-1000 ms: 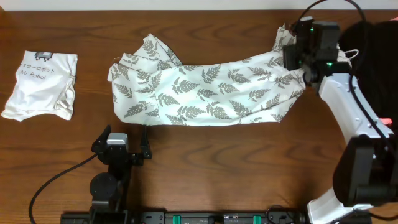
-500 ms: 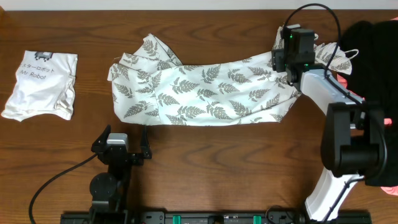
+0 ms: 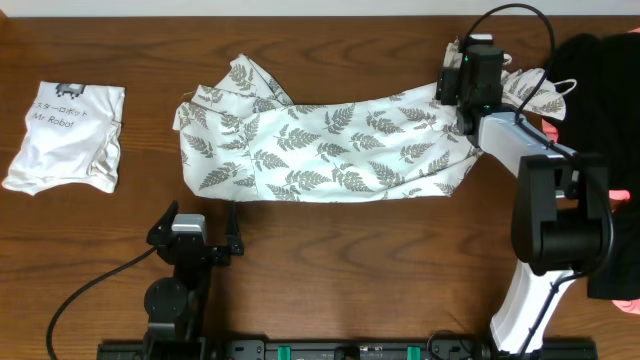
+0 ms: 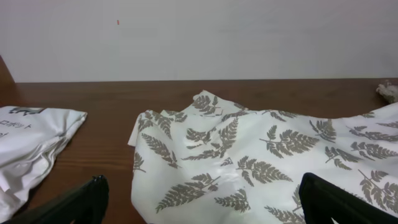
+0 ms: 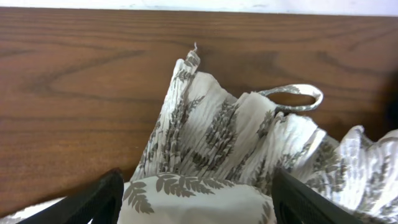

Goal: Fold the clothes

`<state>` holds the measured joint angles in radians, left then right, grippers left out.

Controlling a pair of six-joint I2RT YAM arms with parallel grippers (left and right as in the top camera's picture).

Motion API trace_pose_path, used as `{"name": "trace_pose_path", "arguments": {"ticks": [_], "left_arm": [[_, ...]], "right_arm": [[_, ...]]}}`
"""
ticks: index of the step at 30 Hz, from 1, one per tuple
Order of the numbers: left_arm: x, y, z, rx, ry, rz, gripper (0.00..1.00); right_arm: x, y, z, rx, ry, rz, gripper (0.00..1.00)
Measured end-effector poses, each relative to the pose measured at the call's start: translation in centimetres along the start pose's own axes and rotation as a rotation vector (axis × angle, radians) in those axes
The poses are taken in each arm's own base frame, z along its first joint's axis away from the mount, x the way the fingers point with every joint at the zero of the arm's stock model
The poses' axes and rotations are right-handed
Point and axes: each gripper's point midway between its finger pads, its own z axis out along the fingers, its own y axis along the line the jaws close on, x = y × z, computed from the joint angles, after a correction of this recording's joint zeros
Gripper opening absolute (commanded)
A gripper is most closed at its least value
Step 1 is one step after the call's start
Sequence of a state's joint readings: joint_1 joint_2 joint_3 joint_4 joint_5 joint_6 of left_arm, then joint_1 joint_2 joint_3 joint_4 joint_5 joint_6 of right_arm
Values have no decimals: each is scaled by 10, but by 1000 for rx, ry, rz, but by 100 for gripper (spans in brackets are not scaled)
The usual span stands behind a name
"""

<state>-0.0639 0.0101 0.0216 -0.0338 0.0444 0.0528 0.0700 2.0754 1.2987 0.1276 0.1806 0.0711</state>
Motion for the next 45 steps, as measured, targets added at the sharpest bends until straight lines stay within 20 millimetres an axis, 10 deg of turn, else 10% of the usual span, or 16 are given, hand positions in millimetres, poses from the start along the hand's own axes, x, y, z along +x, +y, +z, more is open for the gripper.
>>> {"name": "trace_pose_path", "arguments": {"ticks": [33,39,45], "left_arm": [[0,0,0,0,0,0,98],[0,0,0,0,0,0,98],[0,0,0,0,0,0,98]], "right_arm": [[33,22,0,34,108,665,60],[34,26,-7,29,216,523,63],[-13,25,-38,3,319,172,71]]}}
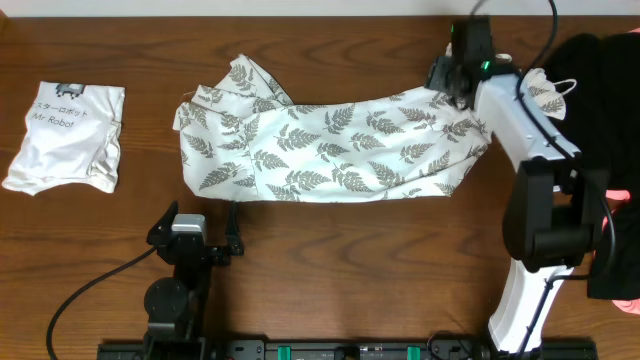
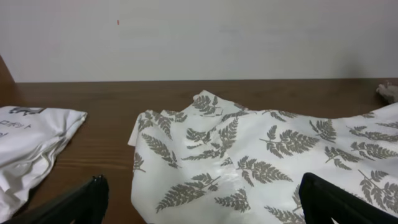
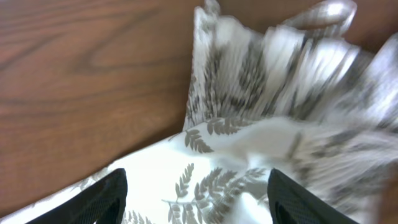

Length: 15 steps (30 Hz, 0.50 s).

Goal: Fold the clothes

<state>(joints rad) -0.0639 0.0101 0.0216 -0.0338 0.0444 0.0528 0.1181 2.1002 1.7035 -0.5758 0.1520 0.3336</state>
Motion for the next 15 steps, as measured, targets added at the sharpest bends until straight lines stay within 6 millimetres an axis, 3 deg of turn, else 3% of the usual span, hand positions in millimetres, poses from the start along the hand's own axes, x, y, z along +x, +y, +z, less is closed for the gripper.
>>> {"name": "trace_pose_path", "arguments": {"ticks": [3,6,9,15], "left_arm": [[0,0,0,0,0,0,98],[0,0,0,0,0,0,98],[0,0,0,0,0,0,98],[0,0,0,0,0,0,98]], "right_arm": [[-16,0,-25,-12,29,-154,68],[-26,-7,-37,-66,48,-261,66],[-29,-26,-39,-138,67,-351,67],[-17,-54,-36,-217,122,-510,74]]}}
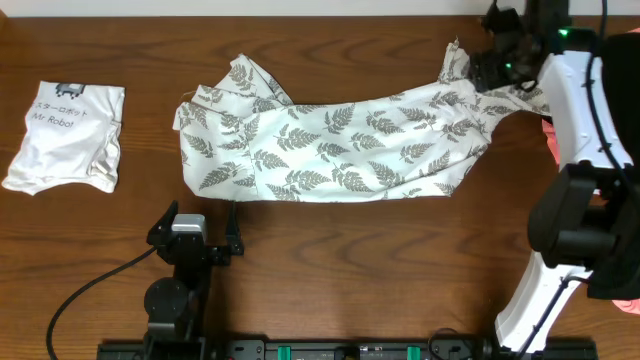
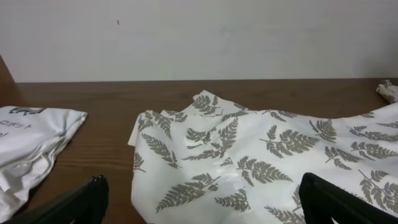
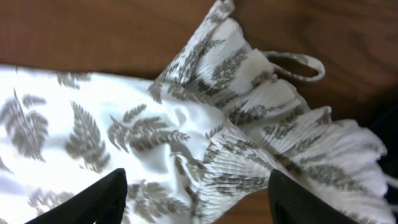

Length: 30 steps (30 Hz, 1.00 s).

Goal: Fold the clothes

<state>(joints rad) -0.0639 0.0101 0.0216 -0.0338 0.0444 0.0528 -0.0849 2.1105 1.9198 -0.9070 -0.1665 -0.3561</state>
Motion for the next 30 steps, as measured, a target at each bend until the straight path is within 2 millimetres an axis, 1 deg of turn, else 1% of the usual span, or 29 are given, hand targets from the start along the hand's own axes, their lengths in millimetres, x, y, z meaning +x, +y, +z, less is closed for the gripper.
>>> {"name": "trace_pose_path", "arguments": {"ticks": [2,10,15,18,22,30], "left_arm": [[0,0,0,0,0,0,98],[0,0,0,0,0,0,98],[0,0,0,0,0,0,98],[0,0,0,0,0,0,98],[0,0,0,0,0,0,98],[0,0,0,0,0,0,98]], "right_arm": [[2,2,5,-22,1,-69,74],[1,17,43,-81,-4,-282,75],[8,16,77,-92,6,-346,74],[10,14,89,-91,6,-366,72],[4,11,92,-78,-20,-386,70],[0,10,92,-68,-36,-410,70]]}}
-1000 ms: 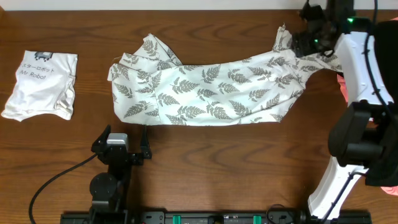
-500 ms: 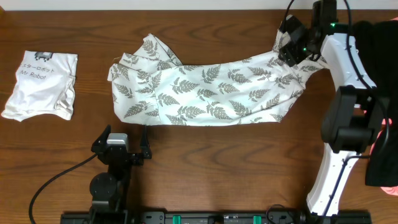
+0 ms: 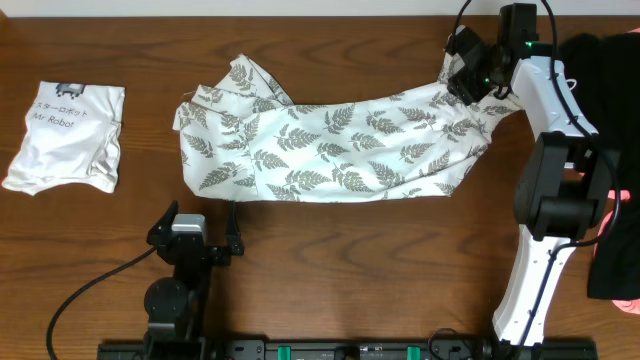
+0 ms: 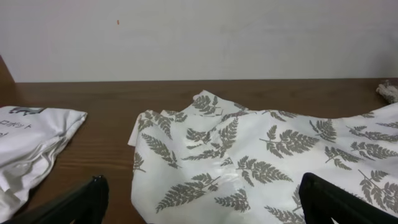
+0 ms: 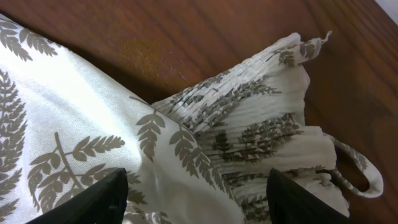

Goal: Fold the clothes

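Observation:
A white fern-print garment [image 3: 330, 145] lies spread across the table's middle, its gathered, strapped end [image 5: 273, 124] at the far right. My right gripper [image 3: 468, 75] hovers open over that gathered end, fingertips [image 5: 102, 199] wide apart with cloth below and nothing between them. The left gripper [image 3: 195, 232] rests open at the near edge, facing the garment's left hem [image 4: 186, 162]. A folded white T-shirt [image 3: 68, 135] lies at the far left.
A black garment [image 3: 605, 90] is heaped at the right edge, with a bit of pink cloth [image 3: 628, 302] below it. The brown wooden table [image 3: 330, 260] ends at a white wall [image 4: 199, 37] behind.
My right gripper has moved a little left and toward the garment's gathered corner, turning its wrist. The garment, the T-shirt and the left arm have not moved.
The right gripper stood open at the garment's right end, on the gathered cloth. It then lay farther back, then out to the right above the strap, and now it is over the gathered corner again. The garment's right end shifted slightly; the left arm stayed parked.

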`<state>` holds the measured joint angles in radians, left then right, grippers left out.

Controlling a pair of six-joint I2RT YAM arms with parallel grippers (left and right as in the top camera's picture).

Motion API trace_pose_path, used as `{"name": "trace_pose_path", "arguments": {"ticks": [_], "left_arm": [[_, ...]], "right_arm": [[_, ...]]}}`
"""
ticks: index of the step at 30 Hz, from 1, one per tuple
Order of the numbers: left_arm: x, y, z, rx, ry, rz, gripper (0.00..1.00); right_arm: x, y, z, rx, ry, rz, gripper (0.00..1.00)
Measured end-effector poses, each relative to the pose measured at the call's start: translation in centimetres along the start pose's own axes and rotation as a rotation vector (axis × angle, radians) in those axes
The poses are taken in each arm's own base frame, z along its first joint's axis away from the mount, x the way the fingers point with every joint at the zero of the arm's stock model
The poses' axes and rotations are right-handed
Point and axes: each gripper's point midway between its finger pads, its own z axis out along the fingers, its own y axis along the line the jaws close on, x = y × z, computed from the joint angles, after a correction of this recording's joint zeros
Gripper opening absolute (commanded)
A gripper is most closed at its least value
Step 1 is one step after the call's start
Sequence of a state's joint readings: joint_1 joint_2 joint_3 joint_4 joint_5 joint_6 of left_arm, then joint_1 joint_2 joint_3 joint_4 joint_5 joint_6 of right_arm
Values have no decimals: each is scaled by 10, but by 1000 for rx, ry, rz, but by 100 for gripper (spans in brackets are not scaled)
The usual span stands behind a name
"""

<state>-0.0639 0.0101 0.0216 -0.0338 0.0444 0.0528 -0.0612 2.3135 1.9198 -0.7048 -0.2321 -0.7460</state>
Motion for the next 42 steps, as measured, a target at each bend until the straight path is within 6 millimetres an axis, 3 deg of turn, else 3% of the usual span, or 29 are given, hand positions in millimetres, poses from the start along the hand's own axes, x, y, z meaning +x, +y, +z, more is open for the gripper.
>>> {"name": "trace_pose_path", "arguments": {"ticks": [7,37,42], "left_arm": [[0,0,0,0,0,0,98],[0,0,0,0,0,0,98],[0,0,0,0,0,0,98]], "right_arm": [[-1,1,2,-9,-10,-9,64],[-1,14,2,-73,-21,-10,63],[2,14,11,-76,-18,-17,65]]}}
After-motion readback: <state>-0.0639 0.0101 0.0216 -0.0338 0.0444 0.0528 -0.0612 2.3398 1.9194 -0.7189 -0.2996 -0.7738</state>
